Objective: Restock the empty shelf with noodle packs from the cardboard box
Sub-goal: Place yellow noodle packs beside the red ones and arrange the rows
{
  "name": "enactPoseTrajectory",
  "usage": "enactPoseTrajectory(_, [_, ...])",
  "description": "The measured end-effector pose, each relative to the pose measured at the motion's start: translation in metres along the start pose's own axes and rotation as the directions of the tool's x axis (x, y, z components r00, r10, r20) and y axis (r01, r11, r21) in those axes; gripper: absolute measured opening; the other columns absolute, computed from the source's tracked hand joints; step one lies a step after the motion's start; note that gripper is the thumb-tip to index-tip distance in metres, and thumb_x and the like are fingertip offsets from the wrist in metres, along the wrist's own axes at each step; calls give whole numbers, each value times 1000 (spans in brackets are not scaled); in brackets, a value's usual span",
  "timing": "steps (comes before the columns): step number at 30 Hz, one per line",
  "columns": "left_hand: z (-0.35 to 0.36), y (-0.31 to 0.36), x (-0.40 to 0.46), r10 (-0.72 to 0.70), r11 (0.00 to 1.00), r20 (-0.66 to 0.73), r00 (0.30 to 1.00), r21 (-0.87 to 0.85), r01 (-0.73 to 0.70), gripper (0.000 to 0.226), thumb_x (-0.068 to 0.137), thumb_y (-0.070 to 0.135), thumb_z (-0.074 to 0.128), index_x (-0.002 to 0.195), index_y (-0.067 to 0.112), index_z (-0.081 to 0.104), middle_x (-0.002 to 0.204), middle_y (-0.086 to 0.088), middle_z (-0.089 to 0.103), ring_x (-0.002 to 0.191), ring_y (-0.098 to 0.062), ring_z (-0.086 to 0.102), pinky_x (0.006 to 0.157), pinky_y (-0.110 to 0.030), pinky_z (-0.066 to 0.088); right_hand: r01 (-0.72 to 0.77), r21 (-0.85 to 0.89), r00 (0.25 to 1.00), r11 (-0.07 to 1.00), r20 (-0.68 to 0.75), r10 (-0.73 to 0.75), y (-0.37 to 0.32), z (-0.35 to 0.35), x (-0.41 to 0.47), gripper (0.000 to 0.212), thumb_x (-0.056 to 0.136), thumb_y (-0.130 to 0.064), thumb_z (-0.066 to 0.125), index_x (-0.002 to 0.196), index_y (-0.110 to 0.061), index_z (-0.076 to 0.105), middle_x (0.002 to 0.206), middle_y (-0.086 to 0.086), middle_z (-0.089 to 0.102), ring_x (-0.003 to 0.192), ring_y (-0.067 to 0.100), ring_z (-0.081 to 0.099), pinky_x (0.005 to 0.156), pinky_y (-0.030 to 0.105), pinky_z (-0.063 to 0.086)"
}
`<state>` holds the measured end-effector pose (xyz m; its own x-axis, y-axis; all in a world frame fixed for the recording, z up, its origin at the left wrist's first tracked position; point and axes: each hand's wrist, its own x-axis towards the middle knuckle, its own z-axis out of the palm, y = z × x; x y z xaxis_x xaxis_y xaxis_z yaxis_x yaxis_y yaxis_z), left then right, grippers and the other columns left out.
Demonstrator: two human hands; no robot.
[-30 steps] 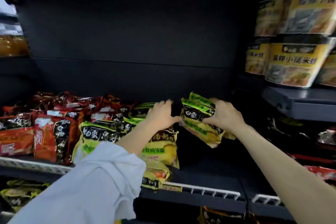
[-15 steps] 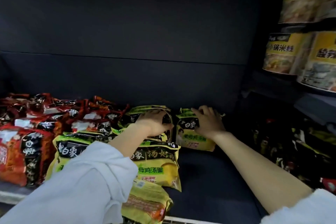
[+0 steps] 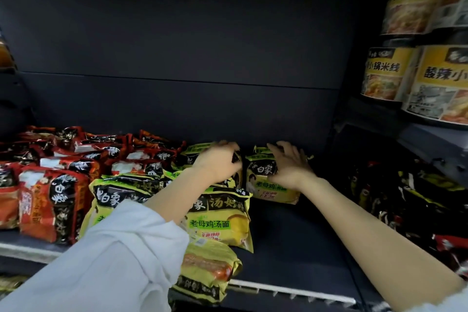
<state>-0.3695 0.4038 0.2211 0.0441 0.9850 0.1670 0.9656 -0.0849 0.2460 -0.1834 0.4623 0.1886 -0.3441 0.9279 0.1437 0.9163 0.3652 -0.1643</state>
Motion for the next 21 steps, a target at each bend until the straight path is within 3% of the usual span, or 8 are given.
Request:
enactPoseTrajectory(3, [-11,16,-27,49,998,-93,994,-33,-52,38,93,32,51,129,20,53,133,-2,54,121,-23,51,101,-41,44,22,63,989,998,-145,-12,-13,-9,-33,78,83,-35,63,149,-21,22,150,5,18,139,26,19,117,43,19])
enactPoseTrajectory(6, [-17,36,-64,104,985,-183,978,-116,-127,29,93,27,51,119,19,59,120,-1,63,111,-20,59,95,-42,48,16,127,954,992,-298,23,-28,-19,-79,54,87,-28,60,138,-18,43,137,7,41,128,26,38,104,41,38])
enactPoseTrajectory(11, [-8,72,-146,163,940,-283,945,-248,-236,17,92,26,51,102,22,64,96,1,69,87,-21,64,78,-39,54,3,256,930,967,-357,92,-47,-25,-180,27,89,-18,55,115,-16,62,111,7,59,99,26,60,81,42,52])
enactPoseTrajectory(16, [39,107,-238,196,885,-201,960,-386,-261,12,93,26,52,93,21,62,85,1,69,76,-20,63,67,-39,54,-117,314,927,942,-305,216,-47,1,-302,22,93,-18,53,111,-16,64,102,3,64,83,20,63,75,40,54])
enactPoseTrajectory(21, [100,152,-318,206,853,9,979,-492,-175,16,92,25,52,88,16,65,82,-3,70,74,-24,64,68,-40,55,-329,291,929,898,-70,363,-27,39,-422,20,92,-17,52,108,-16,64,96,4,66,80,22,62,69,37,54])
